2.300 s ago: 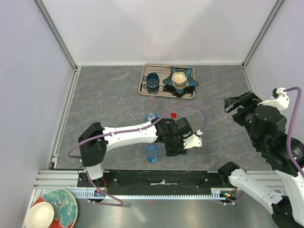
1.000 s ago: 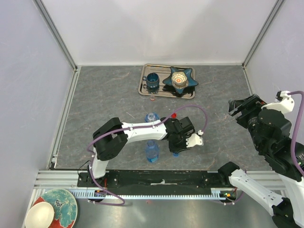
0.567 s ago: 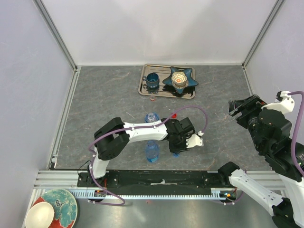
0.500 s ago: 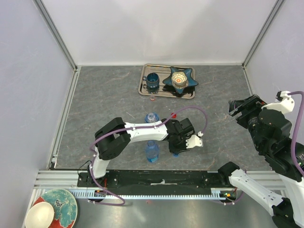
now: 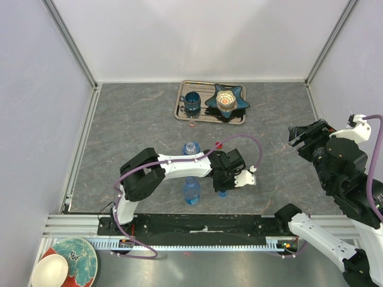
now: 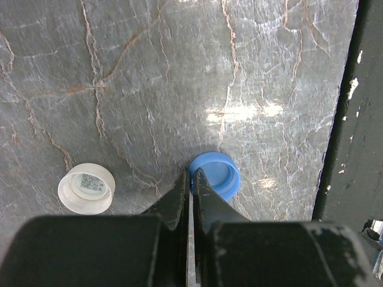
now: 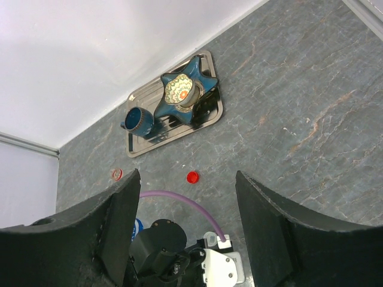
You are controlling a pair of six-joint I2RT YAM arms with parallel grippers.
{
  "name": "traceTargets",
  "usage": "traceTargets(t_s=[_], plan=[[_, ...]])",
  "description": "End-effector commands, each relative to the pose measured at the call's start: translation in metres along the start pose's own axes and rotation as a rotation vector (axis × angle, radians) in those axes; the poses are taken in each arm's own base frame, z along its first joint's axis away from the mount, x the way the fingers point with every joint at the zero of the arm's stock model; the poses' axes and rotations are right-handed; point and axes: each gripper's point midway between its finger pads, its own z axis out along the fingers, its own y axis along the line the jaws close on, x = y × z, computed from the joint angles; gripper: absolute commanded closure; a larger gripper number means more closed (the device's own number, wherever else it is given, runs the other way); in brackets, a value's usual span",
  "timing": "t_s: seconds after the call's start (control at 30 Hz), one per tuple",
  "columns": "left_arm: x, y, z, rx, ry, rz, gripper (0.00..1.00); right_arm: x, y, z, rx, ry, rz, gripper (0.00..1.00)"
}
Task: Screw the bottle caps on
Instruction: Pick up the bottle cap from the center of the board.
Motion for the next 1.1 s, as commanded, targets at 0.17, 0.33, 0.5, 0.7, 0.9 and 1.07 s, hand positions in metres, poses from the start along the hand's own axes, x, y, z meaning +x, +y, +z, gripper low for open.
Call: traceTargets(t_s=[0.17, 0.33, 0.5, 0.7, 0.9, 1.07], plan=[[-0.034, 0.015, -0.043, -0.123, -0.104, 0.046, 0.98, -0.004, 0.005, 0.0, -0.007, -0.007, 0.031, 0.28], [-0.069, 0.04, -0.134, -0.376, -0.261, 0.079, 0.98, -0.002, 0.015, 0.003, -0.02, 0.009, 0.079, 0.29], [-0.074, 0.052, -0.205, -0.575, -0.331, 0.084, 0.98, 0.006, 0.026, 0.011, -0.038, 0.04, 0.125, 0.3], [-0.078, 0.055, -0.314, -0.875, -0.477, 0.212, 0.98, 0.023, 0.075, 0.019, -0.183, 0.16, 0.258, 0.28], [-0.092, 0.038, -0.424, -1.212, -0.813, 0.292, 0.98, 0.066, 0.155, 0.024, -0.48, 0.404, 0.464, 0.2], [-0.083, 0.033, -0.451, -1.364, -0.872, 0.342, 0.98, 0.09, 0.197, 0.025, -0.683, 0.563, 0.626, 0.15]])
